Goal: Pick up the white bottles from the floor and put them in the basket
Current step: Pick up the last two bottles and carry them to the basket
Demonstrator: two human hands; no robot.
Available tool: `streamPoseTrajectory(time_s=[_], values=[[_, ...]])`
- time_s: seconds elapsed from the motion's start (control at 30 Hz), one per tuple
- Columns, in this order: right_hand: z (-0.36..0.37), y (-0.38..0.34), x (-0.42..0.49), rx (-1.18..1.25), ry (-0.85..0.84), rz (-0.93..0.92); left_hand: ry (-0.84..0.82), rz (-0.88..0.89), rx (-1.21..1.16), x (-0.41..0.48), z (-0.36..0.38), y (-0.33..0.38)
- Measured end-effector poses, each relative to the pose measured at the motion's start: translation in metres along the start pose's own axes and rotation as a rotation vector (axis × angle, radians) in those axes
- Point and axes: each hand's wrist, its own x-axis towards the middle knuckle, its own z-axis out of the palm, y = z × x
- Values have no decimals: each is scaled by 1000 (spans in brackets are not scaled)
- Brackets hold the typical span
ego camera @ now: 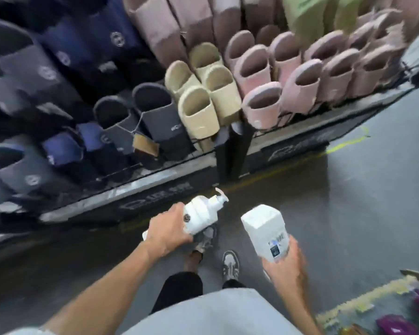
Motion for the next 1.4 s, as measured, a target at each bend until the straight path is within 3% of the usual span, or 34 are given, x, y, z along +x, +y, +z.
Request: streamPoseTrajectory(time_s=[0.23, 0.63, 0.9, 1.2, 1.4], values=[[1, -64, -54, -199, -300, -442, 189, -405, -500, -142, 2, -77], [112, -215, -173, -625, -557, -1072, 503, -887, -942, -325, 59, -237], [226, -262, -289, -710, -735, -1321, 542, -1087, -941, -413, 90, -338], [370, -312, -412, -842, -914, -1637, 725, -1304, -1006, -503, 119, -435], [451, -347, -481, -866, -1035, -1736, 797, -1469, -1057, -541, 132, -487]])
